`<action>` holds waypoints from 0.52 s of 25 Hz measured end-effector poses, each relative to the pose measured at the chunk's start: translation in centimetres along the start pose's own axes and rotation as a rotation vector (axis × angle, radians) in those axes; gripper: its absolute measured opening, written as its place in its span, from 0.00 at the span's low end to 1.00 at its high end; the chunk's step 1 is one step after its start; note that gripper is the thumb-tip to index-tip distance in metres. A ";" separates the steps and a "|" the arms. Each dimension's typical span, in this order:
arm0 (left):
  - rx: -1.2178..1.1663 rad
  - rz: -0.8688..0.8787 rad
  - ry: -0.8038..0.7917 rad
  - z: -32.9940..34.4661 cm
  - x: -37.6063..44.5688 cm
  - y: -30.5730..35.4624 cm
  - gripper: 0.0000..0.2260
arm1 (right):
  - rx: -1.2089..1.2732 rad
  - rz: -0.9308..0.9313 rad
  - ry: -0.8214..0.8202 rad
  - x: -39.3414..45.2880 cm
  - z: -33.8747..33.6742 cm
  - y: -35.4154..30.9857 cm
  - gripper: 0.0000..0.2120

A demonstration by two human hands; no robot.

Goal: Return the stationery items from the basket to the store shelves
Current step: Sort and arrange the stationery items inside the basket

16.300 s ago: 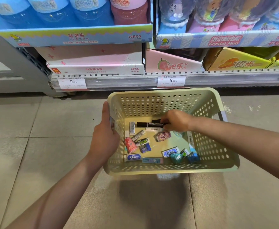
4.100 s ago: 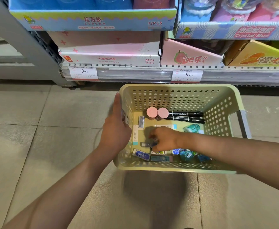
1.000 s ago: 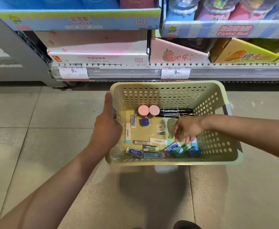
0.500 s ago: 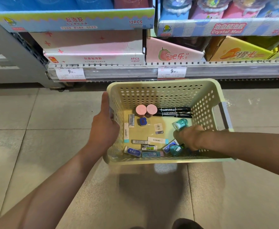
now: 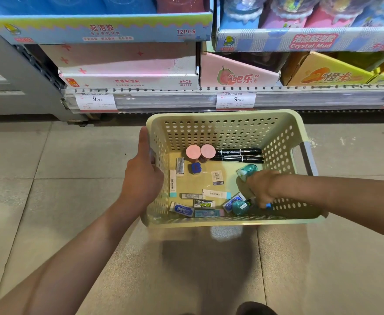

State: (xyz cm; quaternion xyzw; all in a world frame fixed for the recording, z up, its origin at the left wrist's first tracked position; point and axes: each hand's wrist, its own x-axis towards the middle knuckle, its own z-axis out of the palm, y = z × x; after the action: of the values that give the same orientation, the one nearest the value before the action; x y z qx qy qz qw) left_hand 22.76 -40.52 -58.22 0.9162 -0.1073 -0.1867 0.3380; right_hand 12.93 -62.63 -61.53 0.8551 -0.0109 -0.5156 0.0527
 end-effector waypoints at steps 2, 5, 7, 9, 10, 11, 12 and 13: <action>-0.001 -0.010 0.002 0.2 0.3 -0.4 0.34 | 0.099 0.012 0.011 0.7 -0.6 0.2 0.22; 0.010 -0.003 0.006 0.1 0.1 0.0 0.34 | 0.510 -0.029 0.096 2.0 -0.7 0.4 0.15; 0.017 -0.007 -0.023 -0.1 -0.2 0.3 0.35 | 0.719 -0.070 0.214 2.7 -0.5 -0.2 0.14; 0.012 -0.008 -0.023 -0.1 -0.3 0.5 0.35 | 0.777 -0.106 0.372 3.2 -0.4 -1.1 0.15; 0.010 -0.009 -0.023 -0.2 -0.2 0.5 0.35 | 0.802 -0.106 0.450 3.5 -0.3 -1.5 0.16; 0.011 -0.005 -0.022 -0.1 -0.2 0.5 0.35 | 0.841 -0.095 0.515 3.8 -0.3 -1.8 0.18; 0.013 -0.004 -0.024 -0.2 -0.2 0.5 0.34 | 0.892 -0.067 0.572 4.3 -0.3 -2.1 0.19; 0.014 0.000 -0.022 -0.1 -0.1 0.4 0.34 | 0.949 -0.037 0.623 4.6 -0.4 -2.3 0.19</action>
State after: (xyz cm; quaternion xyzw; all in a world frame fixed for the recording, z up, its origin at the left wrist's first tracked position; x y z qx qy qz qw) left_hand 22.66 -40.67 -57.84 0.9164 -0.1125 -0.1957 0.3306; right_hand 15.35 -60.63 -65.67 0.8969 -0.2104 -0.1783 -0.3457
